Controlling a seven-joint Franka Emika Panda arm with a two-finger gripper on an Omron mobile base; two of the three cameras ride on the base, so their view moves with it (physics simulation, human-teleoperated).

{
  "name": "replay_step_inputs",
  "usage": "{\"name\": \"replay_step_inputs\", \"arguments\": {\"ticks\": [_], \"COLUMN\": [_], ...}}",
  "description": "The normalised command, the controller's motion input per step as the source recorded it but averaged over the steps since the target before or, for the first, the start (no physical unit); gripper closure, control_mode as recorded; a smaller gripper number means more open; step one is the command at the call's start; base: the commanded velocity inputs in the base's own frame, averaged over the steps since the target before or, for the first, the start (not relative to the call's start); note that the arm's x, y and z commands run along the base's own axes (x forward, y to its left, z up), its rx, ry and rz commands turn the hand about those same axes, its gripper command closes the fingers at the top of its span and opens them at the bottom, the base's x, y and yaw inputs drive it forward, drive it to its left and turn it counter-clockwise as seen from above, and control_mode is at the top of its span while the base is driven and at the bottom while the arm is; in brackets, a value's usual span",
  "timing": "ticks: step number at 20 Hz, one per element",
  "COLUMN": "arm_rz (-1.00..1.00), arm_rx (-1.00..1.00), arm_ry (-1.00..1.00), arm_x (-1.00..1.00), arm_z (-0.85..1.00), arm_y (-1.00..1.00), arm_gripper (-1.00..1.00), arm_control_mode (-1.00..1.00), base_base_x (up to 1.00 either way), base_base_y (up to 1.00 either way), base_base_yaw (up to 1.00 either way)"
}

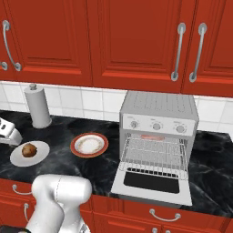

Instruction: Open the toaster oven door. Place the bread on the top rack in the toaster oven and place the steak on the bottom rack.

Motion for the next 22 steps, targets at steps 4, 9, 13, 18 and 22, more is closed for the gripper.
{"name": "replay_step_inputs", "arguments": {"ticks": [4, 9, 13, 18, 22], "arm_rz": [-0.14, -0.12, -0.06, -0.03, 0.00], "arm_rx": [0.00, 0.00, 0.01, 0.00, 0.01], "arm_ry": [0.00, 0.00, 0.00, 0.00, 0.00], "arm_x": [0.31, 0.26, 0.22, 0.24, 0.26], "arm_z": [-0.23, -0.24, -0.27, -0.30, -0.25], "arm_y": [0.15, 0.13, 0.09, 0.10, 0.16], "arm_gripper": [-1.00, -1.00, -1.00, -1.00, -1.00], "arm_control_mode": [-1.00, -1.00, -1.00, -1.00, -1.00], "base_base_x": [0.00, 0.00, 0.00, 0.00, 0.00], "base_base_y": [0.00, 0.00, 0.00, 0.00, 0.00], "base_base_yaw": [0.00, 0.00, 0.00, 0.00, 0.00]}}
